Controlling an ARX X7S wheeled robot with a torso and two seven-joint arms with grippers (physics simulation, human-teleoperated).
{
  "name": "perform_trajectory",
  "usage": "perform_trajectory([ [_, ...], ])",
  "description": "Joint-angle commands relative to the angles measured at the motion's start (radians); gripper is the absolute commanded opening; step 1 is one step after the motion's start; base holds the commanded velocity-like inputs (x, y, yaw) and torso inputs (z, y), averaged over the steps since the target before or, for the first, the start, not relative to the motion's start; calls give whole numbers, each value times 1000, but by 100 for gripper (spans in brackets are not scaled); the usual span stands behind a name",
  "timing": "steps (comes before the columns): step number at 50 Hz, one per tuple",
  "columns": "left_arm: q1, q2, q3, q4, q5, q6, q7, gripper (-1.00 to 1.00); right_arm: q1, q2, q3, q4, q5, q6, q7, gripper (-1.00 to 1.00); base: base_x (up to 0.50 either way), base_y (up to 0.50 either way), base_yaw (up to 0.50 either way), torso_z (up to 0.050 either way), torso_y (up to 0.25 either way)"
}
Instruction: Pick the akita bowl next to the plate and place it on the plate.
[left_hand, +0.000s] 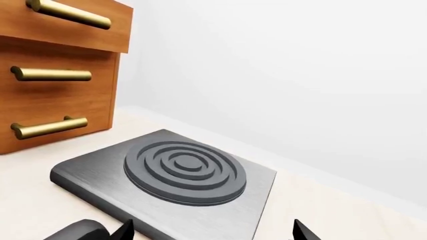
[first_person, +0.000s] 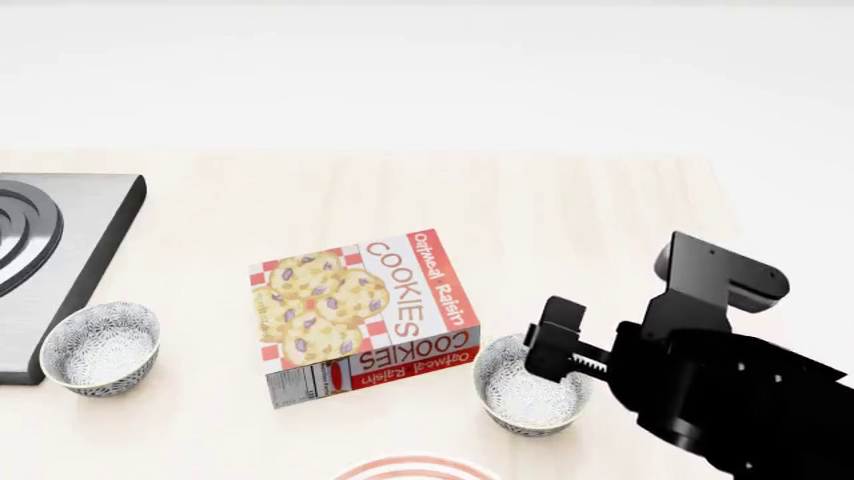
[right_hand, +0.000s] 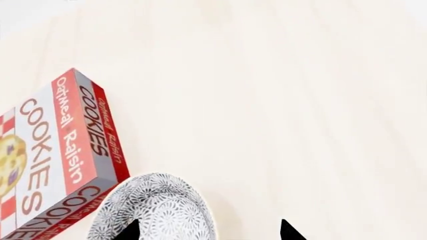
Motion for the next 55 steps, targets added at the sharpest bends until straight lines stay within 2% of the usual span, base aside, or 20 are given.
perform_trajectory([
  [1,4,-3,2,5,-4,1,-4,100,-17,4,20,17,12,-15,-3,100,0,0,0,0,0],
  [22,1,-8,9,7,-9,-2,-12,100,25,-16,-51,163,-45,-77,-91,100,0,0,0,0,0],
  [55,8,-13,17,1,-14,13,-15,100,58,-42,-129,240,-85,-75,-160,100,0,0,0,0,0],
])
